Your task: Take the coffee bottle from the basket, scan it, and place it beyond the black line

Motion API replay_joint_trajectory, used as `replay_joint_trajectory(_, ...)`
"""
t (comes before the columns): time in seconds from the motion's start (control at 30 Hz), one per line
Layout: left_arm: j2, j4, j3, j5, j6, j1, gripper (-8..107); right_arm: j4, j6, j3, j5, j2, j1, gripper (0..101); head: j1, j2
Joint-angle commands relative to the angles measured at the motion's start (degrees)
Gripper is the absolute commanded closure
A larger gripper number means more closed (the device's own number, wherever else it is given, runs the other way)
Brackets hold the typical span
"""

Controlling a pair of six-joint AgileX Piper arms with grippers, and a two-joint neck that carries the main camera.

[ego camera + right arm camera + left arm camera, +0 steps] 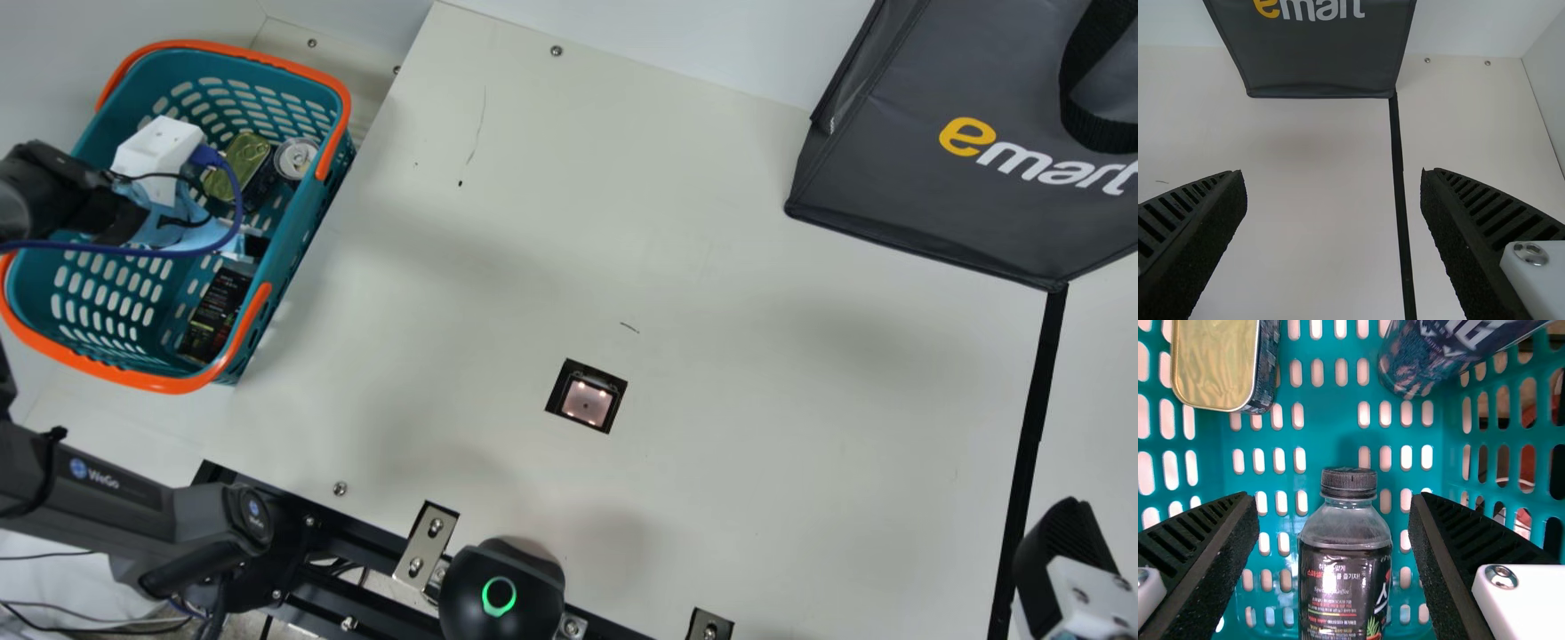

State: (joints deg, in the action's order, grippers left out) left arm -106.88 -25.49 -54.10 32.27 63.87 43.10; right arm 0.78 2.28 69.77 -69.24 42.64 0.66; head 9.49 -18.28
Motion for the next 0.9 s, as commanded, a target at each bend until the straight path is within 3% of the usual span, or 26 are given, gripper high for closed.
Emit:
replay_joint_trajectory(0.0, -0.74, -0.38, 0.11, -0.77, 0.31, -0.17, 9, 0.0, 0.0, 0.0, 0.0, 0.0, 0.0, 10, -1.57, -0.14)
replay_joint_trajectory(0.87, -11.03, -3.36, -2.95, -6.42, 2.25, -2.29, 9, 0.0, 0.0, 0.0, 0.0, 0.0, 0.0, 10, -1.57, -0.14)
